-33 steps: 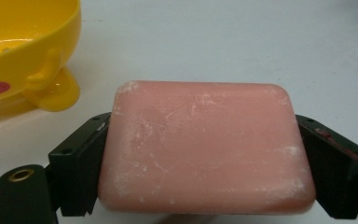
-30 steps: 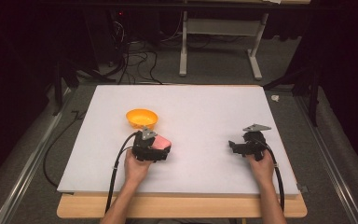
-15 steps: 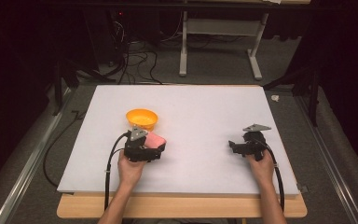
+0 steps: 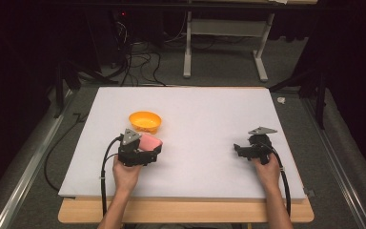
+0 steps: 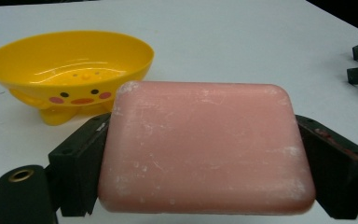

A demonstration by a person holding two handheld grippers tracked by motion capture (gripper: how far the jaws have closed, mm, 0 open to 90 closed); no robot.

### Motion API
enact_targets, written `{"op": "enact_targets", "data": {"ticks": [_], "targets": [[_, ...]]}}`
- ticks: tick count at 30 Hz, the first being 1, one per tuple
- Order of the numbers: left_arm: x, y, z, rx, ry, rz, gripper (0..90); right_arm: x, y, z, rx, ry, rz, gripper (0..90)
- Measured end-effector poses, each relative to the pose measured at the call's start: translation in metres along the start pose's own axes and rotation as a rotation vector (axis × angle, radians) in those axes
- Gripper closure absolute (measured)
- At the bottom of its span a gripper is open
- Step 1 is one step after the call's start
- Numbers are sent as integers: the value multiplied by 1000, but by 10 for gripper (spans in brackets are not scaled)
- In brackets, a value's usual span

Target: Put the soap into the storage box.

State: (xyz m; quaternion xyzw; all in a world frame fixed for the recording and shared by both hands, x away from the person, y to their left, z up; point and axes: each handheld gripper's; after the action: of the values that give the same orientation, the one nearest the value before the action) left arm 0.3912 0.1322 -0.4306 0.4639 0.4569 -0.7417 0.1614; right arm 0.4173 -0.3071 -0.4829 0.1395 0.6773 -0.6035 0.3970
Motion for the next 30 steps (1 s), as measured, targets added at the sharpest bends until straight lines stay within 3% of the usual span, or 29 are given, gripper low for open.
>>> {"op": "enact_targets", "data": {"ticks": [5,30], "targets": [[1,-8,-3,-41,16,2,140,0,0,0,1,-2,0,160],[5,-35,-28,-108,-75,45,140,0,0,0,0,-1,0,160]]}}
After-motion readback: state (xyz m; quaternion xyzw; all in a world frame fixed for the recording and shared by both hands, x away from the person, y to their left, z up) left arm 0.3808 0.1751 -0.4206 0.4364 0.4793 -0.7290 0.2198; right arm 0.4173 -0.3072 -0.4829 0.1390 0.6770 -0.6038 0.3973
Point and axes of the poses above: each handheld gripper's, and its own axes: y roughly forward along the jaws, x roughly out of its underside, z roughly to its right, and after that the axes turned 1 degree about -y, right-handed
